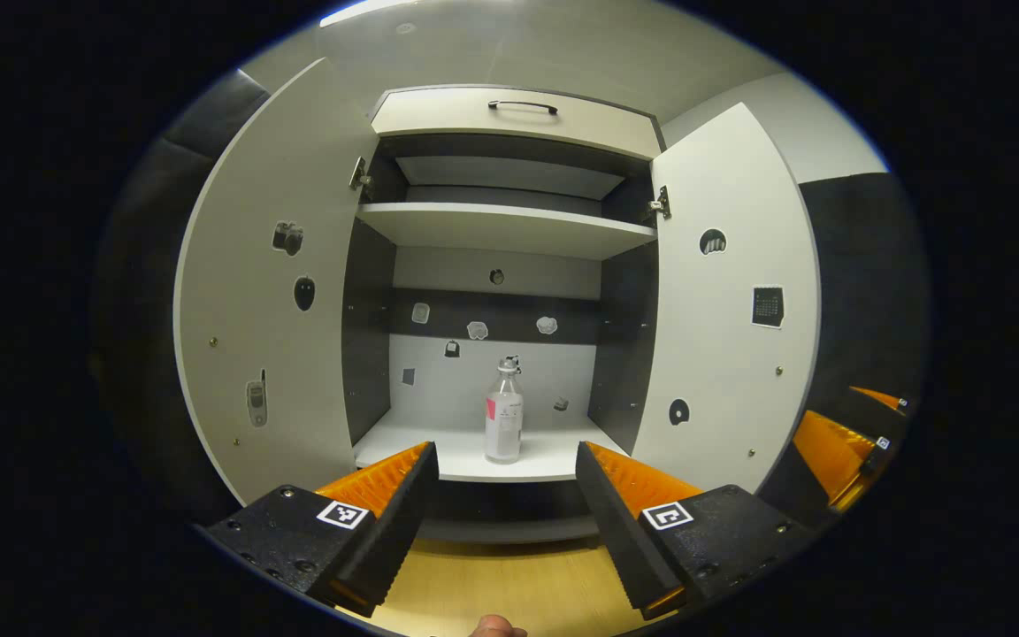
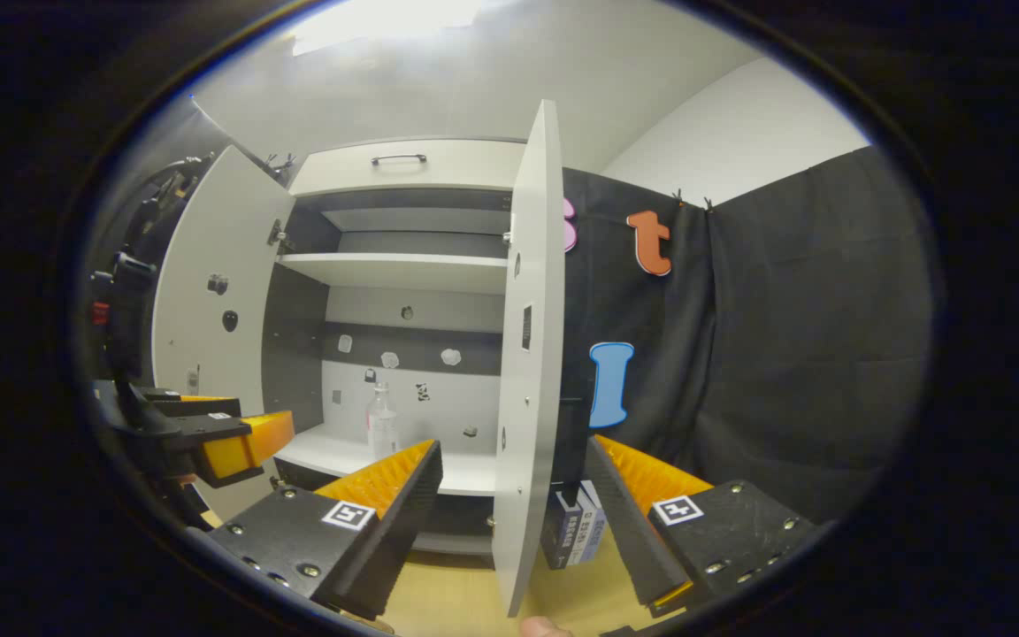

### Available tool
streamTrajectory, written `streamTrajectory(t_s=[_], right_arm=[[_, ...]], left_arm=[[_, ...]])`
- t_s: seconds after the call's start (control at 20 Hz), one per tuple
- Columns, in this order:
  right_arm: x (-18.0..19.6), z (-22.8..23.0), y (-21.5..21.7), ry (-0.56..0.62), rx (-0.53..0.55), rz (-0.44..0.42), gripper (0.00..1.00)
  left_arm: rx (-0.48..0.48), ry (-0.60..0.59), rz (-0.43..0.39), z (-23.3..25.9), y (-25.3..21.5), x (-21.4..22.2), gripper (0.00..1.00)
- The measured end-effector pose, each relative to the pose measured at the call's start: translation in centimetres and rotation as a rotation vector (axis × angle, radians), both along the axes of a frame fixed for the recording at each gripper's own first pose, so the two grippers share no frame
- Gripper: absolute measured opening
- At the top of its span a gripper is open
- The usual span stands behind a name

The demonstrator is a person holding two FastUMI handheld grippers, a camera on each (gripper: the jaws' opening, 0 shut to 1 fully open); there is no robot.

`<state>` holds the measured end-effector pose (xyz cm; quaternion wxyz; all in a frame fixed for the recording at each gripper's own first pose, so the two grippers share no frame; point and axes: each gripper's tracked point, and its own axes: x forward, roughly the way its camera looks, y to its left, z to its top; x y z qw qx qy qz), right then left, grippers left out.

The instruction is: Grasp the bottle in the cabinet with the left hand and place it on the coaster, then close the right door with the right hand and the left door with the left hand.

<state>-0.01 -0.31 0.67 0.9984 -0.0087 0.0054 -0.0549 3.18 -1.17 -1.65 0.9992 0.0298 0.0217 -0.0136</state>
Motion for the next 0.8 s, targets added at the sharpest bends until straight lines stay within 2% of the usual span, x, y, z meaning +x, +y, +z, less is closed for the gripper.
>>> streamTrajectory(t_s=[0.05,0.3,0.5,0.65,0.7,0.75,0.8], right_arm=[[0.0,0.0,-0.1,-0.001,-0.005,-0.013,0.98],[0.4,0.1,-0.6,0.003,-0.041,-0.105,0.95],[0.8,-0.6,-3.5,-0.003,-0.058,-0.21,0.98],[-1.8,-0.2,-6.9,0.007,-0.066,-0.299,0.95],[-2.2,-0.4,-7.7,0.013,-0.07,-0.33,0.95],[-2.6,-0.7,-8.3,0.021,-0.074,-0.36,0.95],[-3.1,-0.8,-8.9,0.03,-0.079,-0.39,0.98]], left_arm=[[0.0,-0.001,0.001,0.0,0.1,1.0,0.96],[-0.028,0.004,0.008,-0.7,1.0,7.3,0.96],[-0.015,0.03,-0.009,-1.8,1.0,13.0,0.96],[-0.006,0.045,-0.011,-2.8,0.9,16.8,0.96],[-0.006,0.053,-0.012,-3.2,0.9,18.0,0.94],[-0.006,0.058,-0.012,-3.6,0.9,19.3,0.97],[-0.003,0.065,-0.007,-4.0,1.1,20.5,0.97]])
